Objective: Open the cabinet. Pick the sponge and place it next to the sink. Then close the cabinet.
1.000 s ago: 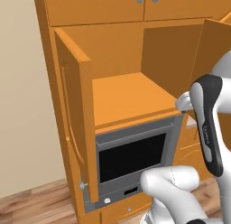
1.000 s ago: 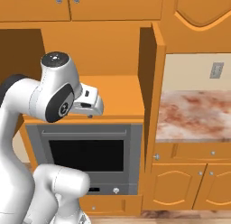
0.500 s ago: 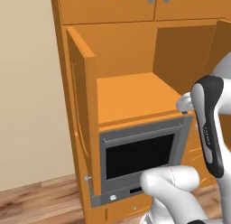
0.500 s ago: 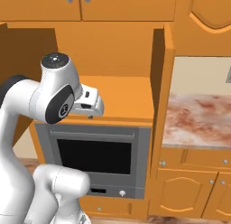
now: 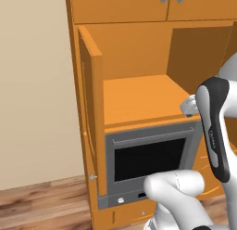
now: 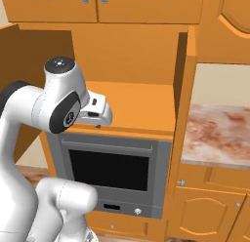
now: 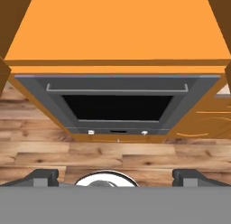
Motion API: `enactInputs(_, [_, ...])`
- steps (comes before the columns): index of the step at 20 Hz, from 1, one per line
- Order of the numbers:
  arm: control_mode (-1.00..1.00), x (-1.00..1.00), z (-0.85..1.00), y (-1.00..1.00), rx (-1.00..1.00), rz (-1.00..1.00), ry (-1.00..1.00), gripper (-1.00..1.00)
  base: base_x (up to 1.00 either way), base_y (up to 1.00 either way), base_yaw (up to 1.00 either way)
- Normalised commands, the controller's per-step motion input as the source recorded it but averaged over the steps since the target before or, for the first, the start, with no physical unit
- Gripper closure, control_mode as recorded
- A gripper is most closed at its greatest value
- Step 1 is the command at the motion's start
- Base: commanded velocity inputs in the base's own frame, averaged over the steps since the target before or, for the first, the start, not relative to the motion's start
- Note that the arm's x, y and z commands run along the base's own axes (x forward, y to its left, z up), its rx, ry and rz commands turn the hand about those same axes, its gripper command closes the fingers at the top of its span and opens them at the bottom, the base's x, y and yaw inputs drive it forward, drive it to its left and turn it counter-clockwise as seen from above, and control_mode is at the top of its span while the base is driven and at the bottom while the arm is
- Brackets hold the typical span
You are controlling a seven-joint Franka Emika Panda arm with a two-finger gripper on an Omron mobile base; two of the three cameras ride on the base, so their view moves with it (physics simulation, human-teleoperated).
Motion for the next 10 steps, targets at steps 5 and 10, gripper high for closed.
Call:
enactInputs(5, [1.00,0.00,0.00,0.00,0.00,0.00,0.00,-1.00,-0.16,0.00,0.05])
enactInputs(10, [1.00,0.00,0.00,0.00,0.00,0.00,0.00,-1.00,-0.14,0.00,0.01])
